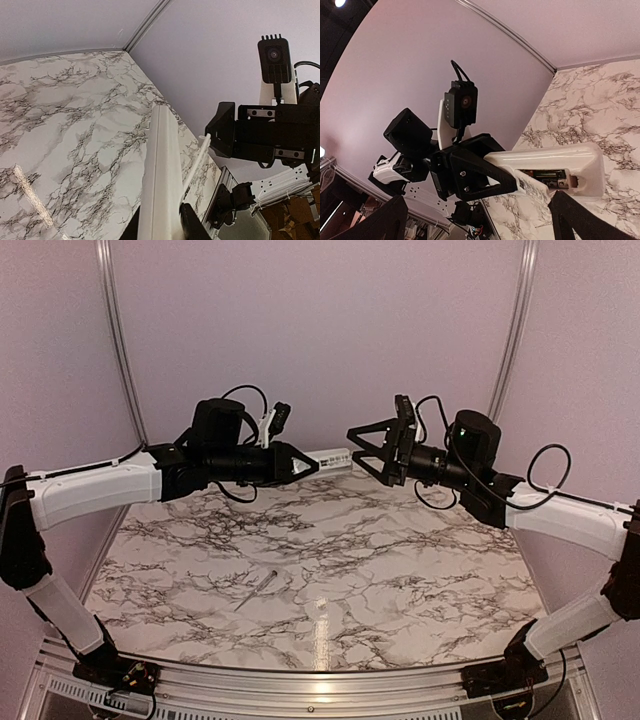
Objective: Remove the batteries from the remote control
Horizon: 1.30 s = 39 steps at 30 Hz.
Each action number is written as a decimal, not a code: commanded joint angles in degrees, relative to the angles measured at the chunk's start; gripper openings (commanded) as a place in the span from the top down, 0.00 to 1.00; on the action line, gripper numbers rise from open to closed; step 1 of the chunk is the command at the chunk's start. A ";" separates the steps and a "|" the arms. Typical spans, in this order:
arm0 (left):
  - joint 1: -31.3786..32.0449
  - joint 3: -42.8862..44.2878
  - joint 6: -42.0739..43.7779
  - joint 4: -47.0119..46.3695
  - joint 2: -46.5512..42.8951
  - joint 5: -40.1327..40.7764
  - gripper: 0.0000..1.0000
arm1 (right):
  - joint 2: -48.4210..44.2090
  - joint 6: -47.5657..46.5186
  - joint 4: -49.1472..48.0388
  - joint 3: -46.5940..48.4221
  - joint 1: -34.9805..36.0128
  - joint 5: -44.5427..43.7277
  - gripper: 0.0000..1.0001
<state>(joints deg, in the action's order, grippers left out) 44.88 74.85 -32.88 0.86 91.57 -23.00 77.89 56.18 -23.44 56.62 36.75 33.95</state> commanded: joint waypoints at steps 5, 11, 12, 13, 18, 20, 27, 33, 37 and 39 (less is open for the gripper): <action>1.42 2.53 0.81 -1.83 3.61 2.44 1.00 | 0.83 2.03 0.72 0.67 3.06 9.80 0.02; 1.43 2.41 0.94 -1.79 3.79 3.04 1.00 | 1.78 1.06 3.32 1.50 3.06 9.73 0.02; 1.40 2.36 0.90 -1.75 3.79 3.06 1.00 | 1.92 0.96 3.61 1.65 3.02 9.73 0.02; 1.39 2.30 0.94 -1.74 3.77 3.12 1.00 | 2.04 0.87 3.70 1.70 3.06 9.73 0.02; 1.43 1.95 1.09 -1.45 3.49 3.68 1.00 | 2.35 0.74 3.97 1.74 3.04 9.81 0.02; 1.43 1.80 1.30 -1.15 3.37 3.92 1.00 | 2.20 0.49 4.19 1.87 2.98 9.82 0.02; 1.33 1.13 2.44 1.06 2.14 4.38 1.00 | 1.19 -4.82 12.56 5.16 2.60 7.84 0.02; 1.37 -2.09 2.87 0.69 0.41 1.20 1.00 | 0.62 -12.94 25.94 10.76 2.45 1.32 0.02; 1.41 -4.51 1.85 0.60 0.34 -2.59 1.00 | -0.59 -15.78 30.60 11.88 2.41 -3.45 0.02; 1.43 -5.88 0.82 0.46 0.46 -4.20 1.00 | -1.61 -16.37 32.12 11.72 2.45 -6.01 0.02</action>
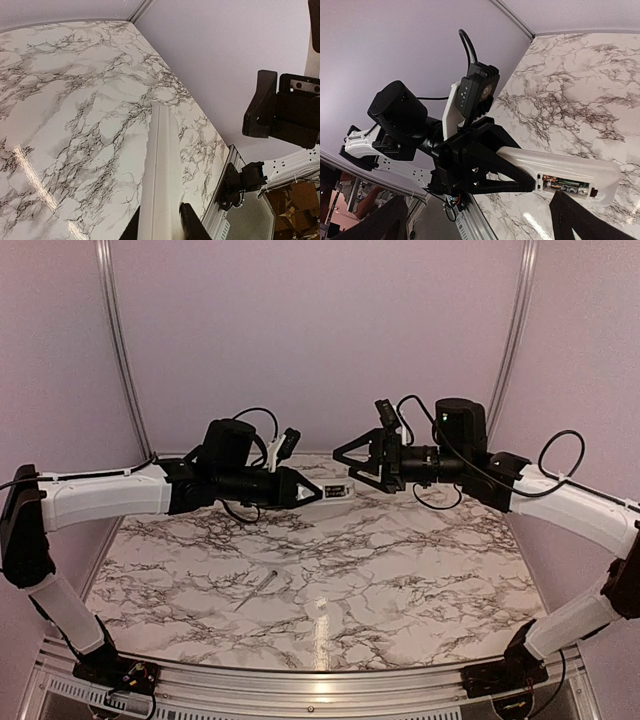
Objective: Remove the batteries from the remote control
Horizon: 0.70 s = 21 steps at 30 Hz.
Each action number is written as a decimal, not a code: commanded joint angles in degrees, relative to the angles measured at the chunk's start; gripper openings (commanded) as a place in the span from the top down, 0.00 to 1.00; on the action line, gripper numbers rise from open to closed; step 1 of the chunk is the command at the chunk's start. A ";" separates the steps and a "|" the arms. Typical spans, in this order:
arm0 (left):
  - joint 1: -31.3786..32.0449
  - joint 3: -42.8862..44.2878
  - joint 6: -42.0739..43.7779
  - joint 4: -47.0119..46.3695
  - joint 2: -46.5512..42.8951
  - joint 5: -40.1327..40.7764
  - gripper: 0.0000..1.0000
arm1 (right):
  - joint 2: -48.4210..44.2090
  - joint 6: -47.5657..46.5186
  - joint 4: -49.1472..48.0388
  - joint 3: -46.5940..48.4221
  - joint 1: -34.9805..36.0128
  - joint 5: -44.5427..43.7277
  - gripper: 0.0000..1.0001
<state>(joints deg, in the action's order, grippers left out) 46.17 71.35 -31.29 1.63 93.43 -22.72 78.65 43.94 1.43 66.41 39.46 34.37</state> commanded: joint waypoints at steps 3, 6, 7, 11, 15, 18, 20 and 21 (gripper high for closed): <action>0.13 -4.81 -2.97 -1.01 -1.20 -6.49 1.00 | -4.13 -5.10 9.79 1.35 -0.27 -10.31 0.02; 0.12 -7.54 -5.91 -3.42 -0.54 -8.11 1.00 | -6.05 -5.73 11.96 0.04 -0.26 -13.44 0.01; 0.14 -8.54 -7.08 -4.12 -0.26 -8.56 1.00 | -6.57 -5.76 12.43 -0.43 -0.26 -13.92 0.02; 0.36 -12.41 -12.32 -8.89 2.33 -11.95 1.00 | -8.27 -5.06 13.23 -2.97 -0.26 -14.78 0.02; 0.67 -15.38 -15.73 -11.72 4.13 -12.13 1.00 | -9.84 -3.72 12.73 -5.75 -0.27 -15.28 0.02; 0.61 -16.47 -17.13 -13.47 6.36 -13.94 1.00 | -10.62 -2.89 12.49 -7.22 -0.26 -15.41 0.02; 0.75 -17.26 -17.58 -14.81 7.14 -13.93 1.00 | -11.23 -2.20 12.12 -8.49 -0.26 -15.47 0.01; 0.74 -17.51 -17.80 -15.22 7.65 -13.99 1.00 | -11.64 -1.96 11.84 -9.10 -0.26 -15.47 0.02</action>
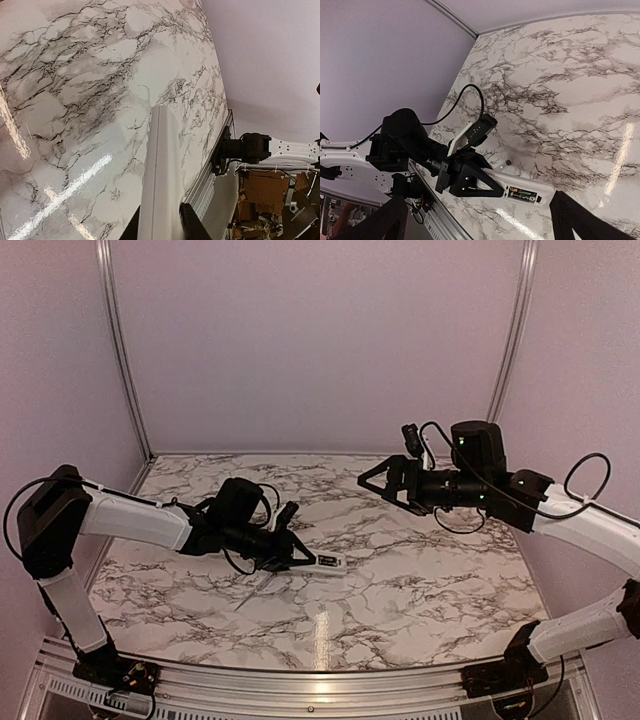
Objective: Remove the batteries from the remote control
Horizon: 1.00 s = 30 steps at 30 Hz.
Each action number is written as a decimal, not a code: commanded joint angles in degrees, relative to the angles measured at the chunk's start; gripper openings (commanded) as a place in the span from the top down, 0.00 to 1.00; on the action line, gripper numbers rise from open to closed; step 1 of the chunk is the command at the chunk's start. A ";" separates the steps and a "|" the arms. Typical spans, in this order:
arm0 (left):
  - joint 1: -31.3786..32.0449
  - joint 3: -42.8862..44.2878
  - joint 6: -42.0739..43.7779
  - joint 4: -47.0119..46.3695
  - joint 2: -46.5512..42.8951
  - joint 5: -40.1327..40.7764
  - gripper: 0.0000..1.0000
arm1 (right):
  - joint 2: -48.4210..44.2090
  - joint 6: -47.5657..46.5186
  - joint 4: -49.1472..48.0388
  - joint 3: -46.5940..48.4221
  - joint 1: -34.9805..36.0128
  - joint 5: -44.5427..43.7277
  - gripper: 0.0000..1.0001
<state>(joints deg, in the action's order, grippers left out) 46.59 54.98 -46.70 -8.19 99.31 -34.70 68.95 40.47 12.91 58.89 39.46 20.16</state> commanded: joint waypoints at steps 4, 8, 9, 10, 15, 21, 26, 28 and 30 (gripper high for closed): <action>0.30 -1.19 -3.55 -7.61 4.25 -3.20 1.00 | -2.56 2.02 0.02 -3.17 -0.24 -1.31 0.02; 0.29 -0.23 -4.55 -9.48 7.43 -4.01 1.00 | -2.49 2.12 0.06 -3.86 -0.22 -1.33 0.02; 0.30 0.07 -4.91 -10.05 8.70 -4.38 1.00 | -2.42 2.12 0.02 -3.83 -0.26 -1.30 0.02; 0.30 0.20 -5.57 -11.17 9.58 -5.11 1.00 | -2.28 2.08 0.17 -3.87 -0.23 -1.27 0.02; 0.32 0.61 -7.27 -14.19 12.90 -6.41 0.99 | -1.81 1.63 1.24 -3.12 -0.26 -1.24 0.02; 0.30 0.27 -7.12 -13.82 14.14 -7.17 0.85 | -1.49 1.11 2.38 -2.64 -0.26 -1.55 0.02; 0.31 -0.35 -5.06 -11.85 13.03 -6.89 0.61 | -0.49 0.76 2.70 -2.21 -0.33 -0.89 0.02; 0.33 -0.40 -3.89 -10.28 12.50 -6.46 0.53 | -0.12 0.54 2.79 -1.99 -0.26 -0.72 0.02; 0.34 -0.48 -2.76 -8.73 11.92 -5.91 0.47 | 0.10 0.45 2.85 -1.73 -0.27 -0.54 0.02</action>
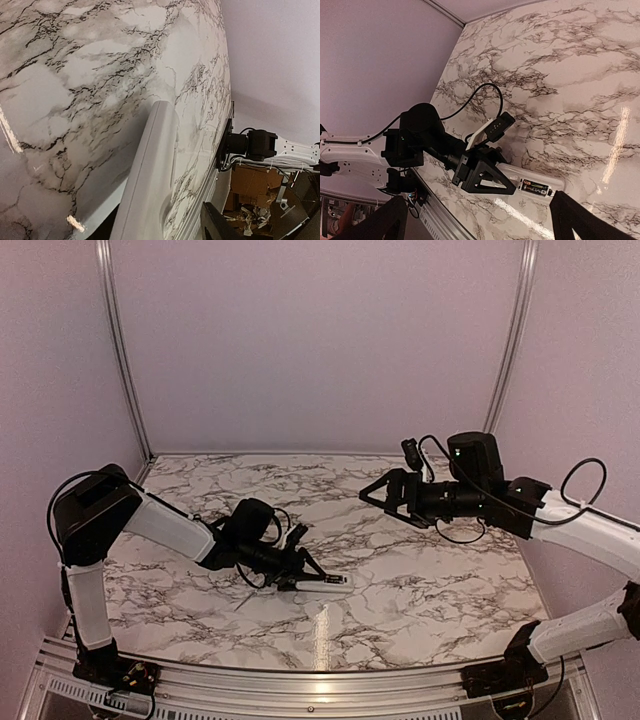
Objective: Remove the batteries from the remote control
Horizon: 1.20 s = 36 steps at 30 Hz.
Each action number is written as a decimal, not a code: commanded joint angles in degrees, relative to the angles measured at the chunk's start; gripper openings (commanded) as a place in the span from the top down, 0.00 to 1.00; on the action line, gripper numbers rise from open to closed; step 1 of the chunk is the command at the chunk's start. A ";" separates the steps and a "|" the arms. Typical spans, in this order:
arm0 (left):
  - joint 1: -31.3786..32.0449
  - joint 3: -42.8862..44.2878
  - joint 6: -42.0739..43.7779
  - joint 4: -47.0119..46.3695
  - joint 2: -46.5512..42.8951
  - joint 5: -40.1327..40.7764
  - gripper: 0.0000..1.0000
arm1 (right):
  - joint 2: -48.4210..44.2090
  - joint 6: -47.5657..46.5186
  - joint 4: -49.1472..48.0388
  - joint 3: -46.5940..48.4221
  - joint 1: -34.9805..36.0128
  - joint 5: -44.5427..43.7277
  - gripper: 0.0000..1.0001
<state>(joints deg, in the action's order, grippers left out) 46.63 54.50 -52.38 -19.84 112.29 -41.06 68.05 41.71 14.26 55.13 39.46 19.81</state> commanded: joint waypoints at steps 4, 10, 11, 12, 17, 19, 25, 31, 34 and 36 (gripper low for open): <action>0.31 0.14 5.09 6.22 -2.32 1.51 0.44 | 1.22 -0.96 1.56 2.21 -0.26 -0.17 0.02; 0.29 2.15 9.88 13.53 -4.18 4.49 0.40 | 1.26 -0.95 1.52 2.09 -0.26 -0.19 0.02; 0.25 2.73 11.01 14.97 -4.47 5.02 0.38 | 1.22 -0.90 1.52 2.08 -0.27 -0.18 0.02; 0.29 3.18 11.81 16.34 -4.79 5.70 0.35 | 1.25 -0.86 1.51 2.08 -0.26 -0.21 0.01; 0.28 4.49 15.32 22.74 -6.89 9.43 0.25 | 1.28 -0.76 0.99 1.87 -0.26 -0.50 0.02; 0.30 5.01 16.58 25.13 -7.88 11.28 0.20 | 1.41 -0.67 0.68 1.82 -0.31 -0.50 0.02; 0.29 6.57 20.64 31.42 -10.90 15.76 0.11 | 2.75 -1.15 0.46 3.09 -0.24 -0.50 0.01; 0.25 8.88 23.91 37.02 -12.47 20.70 0.06 | 3.34 -2.02 1.01 4.76 -0.26 -1.03 0.01; 0.30 10.09 25.10 39.45 -13.15 23.09 0.04 | 3.21 -2.27 1.40 5.07 -0.31 -1.34 0.02; 0.26 10.99 26.10 41.40 -14.13 25.14 0.03 | 2.86 -2.39 1.69 4.99 -0.26 -1.67 0.02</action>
<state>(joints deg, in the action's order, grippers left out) 46.63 63.05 -29.74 15.55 100.99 -21.34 71.24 40.36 14.68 57.89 39.46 19.73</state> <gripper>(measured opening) 0.964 0.985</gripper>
